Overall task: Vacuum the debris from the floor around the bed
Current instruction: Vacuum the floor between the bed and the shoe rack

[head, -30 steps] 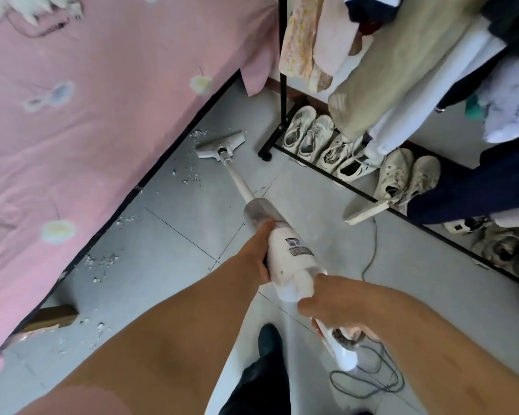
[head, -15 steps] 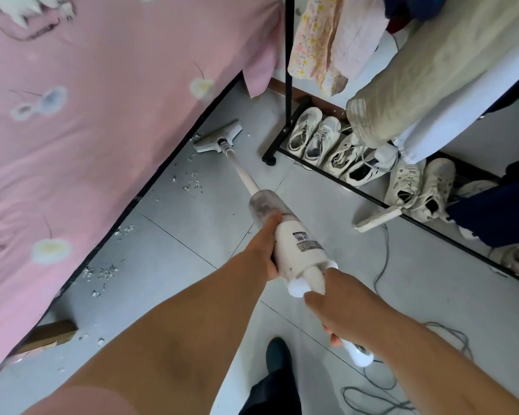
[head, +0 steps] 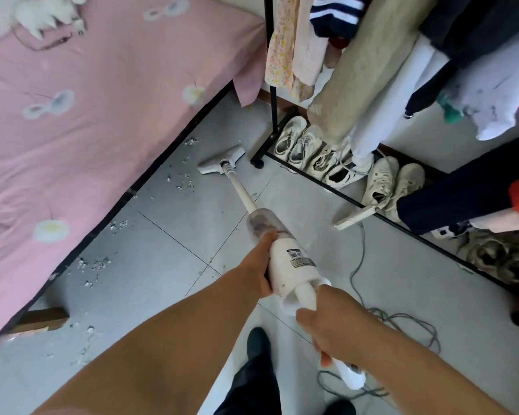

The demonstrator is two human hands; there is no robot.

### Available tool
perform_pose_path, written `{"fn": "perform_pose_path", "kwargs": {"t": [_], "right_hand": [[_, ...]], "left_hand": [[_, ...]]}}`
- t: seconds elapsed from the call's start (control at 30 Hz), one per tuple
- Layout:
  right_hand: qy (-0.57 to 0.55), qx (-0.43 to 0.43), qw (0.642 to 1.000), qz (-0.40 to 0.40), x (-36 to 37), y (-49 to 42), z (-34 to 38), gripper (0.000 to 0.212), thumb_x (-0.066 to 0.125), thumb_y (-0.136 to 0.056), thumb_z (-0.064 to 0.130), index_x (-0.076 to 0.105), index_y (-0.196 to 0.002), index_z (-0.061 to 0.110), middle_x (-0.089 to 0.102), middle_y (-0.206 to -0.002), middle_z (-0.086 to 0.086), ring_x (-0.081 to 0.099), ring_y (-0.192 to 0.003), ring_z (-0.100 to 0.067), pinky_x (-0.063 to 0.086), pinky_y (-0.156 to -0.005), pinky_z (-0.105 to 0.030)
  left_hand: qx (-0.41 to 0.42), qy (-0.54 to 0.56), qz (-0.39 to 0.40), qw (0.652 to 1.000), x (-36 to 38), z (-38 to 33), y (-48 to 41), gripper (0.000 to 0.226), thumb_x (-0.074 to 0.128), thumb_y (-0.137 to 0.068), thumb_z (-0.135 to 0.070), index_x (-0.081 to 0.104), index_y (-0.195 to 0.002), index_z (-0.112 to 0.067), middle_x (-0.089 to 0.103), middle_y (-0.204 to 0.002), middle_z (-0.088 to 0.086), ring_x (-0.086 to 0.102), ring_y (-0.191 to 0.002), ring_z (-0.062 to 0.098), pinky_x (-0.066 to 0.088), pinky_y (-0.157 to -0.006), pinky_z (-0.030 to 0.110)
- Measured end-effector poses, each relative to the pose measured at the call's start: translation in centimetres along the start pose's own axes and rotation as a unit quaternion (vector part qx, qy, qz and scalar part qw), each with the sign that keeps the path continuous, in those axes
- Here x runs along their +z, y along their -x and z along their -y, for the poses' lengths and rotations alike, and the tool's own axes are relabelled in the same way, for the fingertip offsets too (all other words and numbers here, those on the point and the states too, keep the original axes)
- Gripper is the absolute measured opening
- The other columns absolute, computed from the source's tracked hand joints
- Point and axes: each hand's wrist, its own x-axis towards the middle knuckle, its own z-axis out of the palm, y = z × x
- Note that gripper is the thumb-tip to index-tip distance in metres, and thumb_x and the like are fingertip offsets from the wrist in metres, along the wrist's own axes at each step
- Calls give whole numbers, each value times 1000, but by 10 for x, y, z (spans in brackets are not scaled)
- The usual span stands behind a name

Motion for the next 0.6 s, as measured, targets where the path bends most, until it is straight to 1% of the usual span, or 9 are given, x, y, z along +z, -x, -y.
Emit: {"fn": "perform_pose_path", "kwargs": {"t": [0.03, 0.1, 0.2, 0.27, 0.33, 0.4, 0.47, 0.53, 0.6], "right_hand": [[-13, -10, 1000, -2, 0, 6, -7, 24, 41, -93, 25, 41, -114, 14, 60, -68, -6, 56, -39, -13, 33, -36, -18], [-22, -21, 1000, -4, -1, 17, -19, 13, 41, -93, 24, 46, -97, 13, 61, -64, -3, 56, -36, -10, 31, -35, -14], [-34, -20, 999, -1, -4, 26, -25, 16, 42, -94, 24, 45, -82, 14, 62, -57, -1, 56, -37, -11, 36, -38, -14], [-48, -18, 999, 0, -3, 26, -25, 16, 43, -93, 23, 44, -80, 13, 61, -56, -3, 55, -35, -12, 40, -44, -18], [-57, -10, 998, 1, -4, 20, -19, 15, 43, -92, 21, 44, -81, 12, 59, -57, -4, 53, -33, -13, 41, -49, -23], [-50, 2, 999, 3, -5, 7, -10, 15, 42, -93, 22, 45, -83, 12, 57, -57, -3, 50, -30, -11, 36, -42, -18], [-35, 4, 999, -1, -8, 0, 0, 16, 42, -93, 24, 45, -82, 13, 55, -56, -2, 49, -30, -10, 33, -37, -15], [-28, 2, 1000, -8, -14, -17, 18, 16, 42, -93, 23, 46, -81, 13, 55, -57, -3, 49, -32, -11, 34, -38, -15], [-29, 4, 999, -13, -20, -34, 38, 15, 42, -93, 23, 47, -84, 12, 56, -57, -3, 50, -32, -12, 35, -40, -16]], "left_hand": [[1, -7, 5, 1000, 4, 7, 5, 59, 71, -82, -59, 70, -119, -14, 77, -104, 12, 74, -90, 30, 59, -73, 42], [5, -20, 14, 1000, 12, 17, 13, 58, 71, -82, -60, 70, -118, -14, 78, -99, 12, 74, -84, 29, 60, -70, 41], [8, -39, 19, 999, 21, 22, 18, 64, 70, -82, -63, 69, -120, -12, 77, -95, 14, 74, -80, 29, 60, -71, 41], [4, -45, 21, 999, 21, 22, 16, 65, 70, -82, -64, 68, -120, -11, 78, -95, 14, 75, -77, 30, 60, -70, 42], [3, -48, 19, 999, 18, 15, 9, 65, 69, -82, -65, 68, -120, -11, 77, -97, 15, 75, -78, 30, 60, -70, 42], [-2, -56, 22, 998, 15, 3, -2, 65, 68, -82, -65, 68, -120, -11, 77, -97, 15, 76, -79, 30, 60, -71, 42], [-8, -56, 21, 998, 13, -9, -8, 66, 69, -82, -65, 68, -119, -11, 78, -97, 15, 76, -78, 31, 60, -68, 41], [-7, -51, 30, 998, 10, -32, -17, 64, 69, -82, -65, 68, -117, -11, 78, -93, 15, 76, -74, 31, 61, -64, 40], [-5, -38, 26, 999, 6, -57, -28, 63, 69, -82, -65, 68, -116, -11, 78, -93, 15, 76, -77, 31, 60, -70, 42]]}}
